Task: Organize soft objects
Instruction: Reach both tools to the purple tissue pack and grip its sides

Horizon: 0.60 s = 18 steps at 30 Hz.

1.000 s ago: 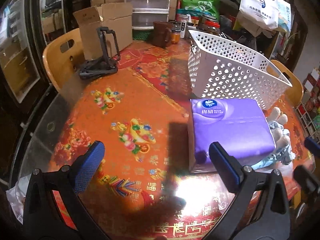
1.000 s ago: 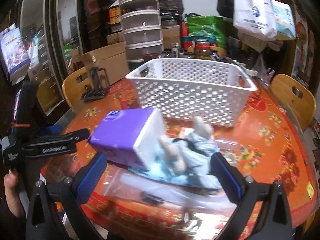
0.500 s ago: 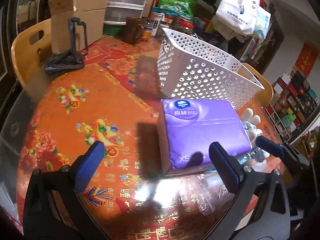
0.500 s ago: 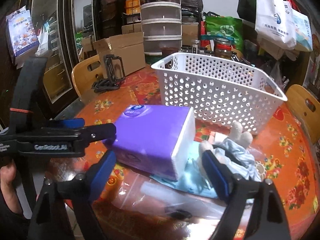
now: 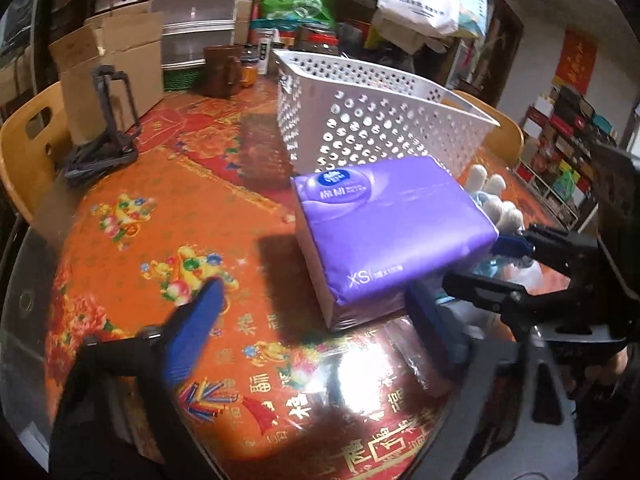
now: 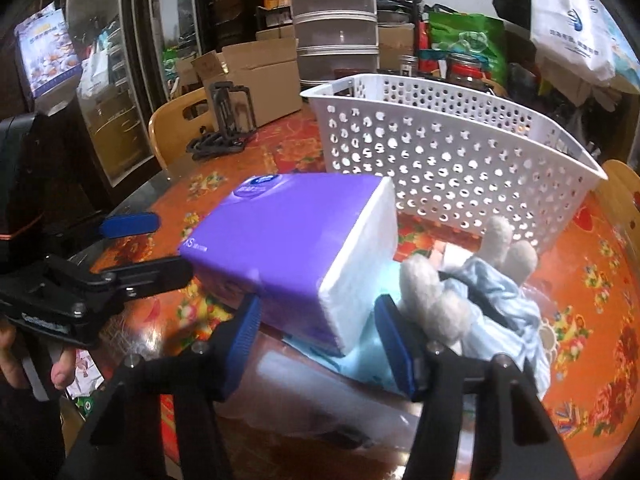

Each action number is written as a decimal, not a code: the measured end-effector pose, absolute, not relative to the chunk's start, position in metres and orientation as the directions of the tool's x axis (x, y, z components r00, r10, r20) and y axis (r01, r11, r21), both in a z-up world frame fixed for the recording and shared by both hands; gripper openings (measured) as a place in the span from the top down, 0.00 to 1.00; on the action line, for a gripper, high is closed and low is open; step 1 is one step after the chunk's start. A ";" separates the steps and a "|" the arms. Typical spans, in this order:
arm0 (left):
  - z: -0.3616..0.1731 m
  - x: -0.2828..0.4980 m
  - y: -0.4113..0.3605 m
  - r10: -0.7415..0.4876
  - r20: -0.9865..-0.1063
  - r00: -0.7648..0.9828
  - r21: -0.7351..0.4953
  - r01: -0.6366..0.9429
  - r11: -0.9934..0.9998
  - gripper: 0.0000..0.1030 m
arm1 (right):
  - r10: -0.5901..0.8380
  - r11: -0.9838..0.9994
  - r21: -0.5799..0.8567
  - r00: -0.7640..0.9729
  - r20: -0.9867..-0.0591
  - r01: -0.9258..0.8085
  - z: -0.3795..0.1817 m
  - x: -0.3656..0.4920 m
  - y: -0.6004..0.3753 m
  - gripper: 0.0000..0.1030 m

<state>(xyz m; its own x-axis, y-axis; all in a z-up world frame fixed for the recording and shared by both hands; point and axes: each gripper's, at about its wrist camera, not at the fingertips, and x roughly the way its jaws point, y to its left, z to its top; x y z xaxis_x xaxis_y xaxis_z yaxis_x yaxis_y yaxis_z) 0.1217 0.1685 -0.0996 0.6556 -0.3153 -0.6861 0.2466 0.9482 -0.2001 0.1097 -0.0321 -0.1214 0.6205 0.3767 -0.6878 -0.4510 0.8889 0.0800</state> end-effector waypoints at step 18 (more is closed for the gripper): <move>-0.120 0.134 0.143 -0.392 -0.690 0.609 -0.228 0.331 0.916 0.44 | 0.385 0.874 0.054 0.620 -0.684 -0.483 -0.119 0.113 -0.036 0.54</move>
<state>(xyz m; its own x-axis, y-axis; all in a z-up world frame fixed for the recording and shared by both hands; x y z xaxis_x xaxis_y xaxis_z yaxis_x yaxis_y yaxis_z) 0.1345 0.1435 -0.1200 0.6087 -0.3919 -0.6899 0.3306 0.9157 -0.2285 0.1135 -0.0358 -0.1194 0.6197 0.3849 -0.6839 -0.4831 0.8739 0.0540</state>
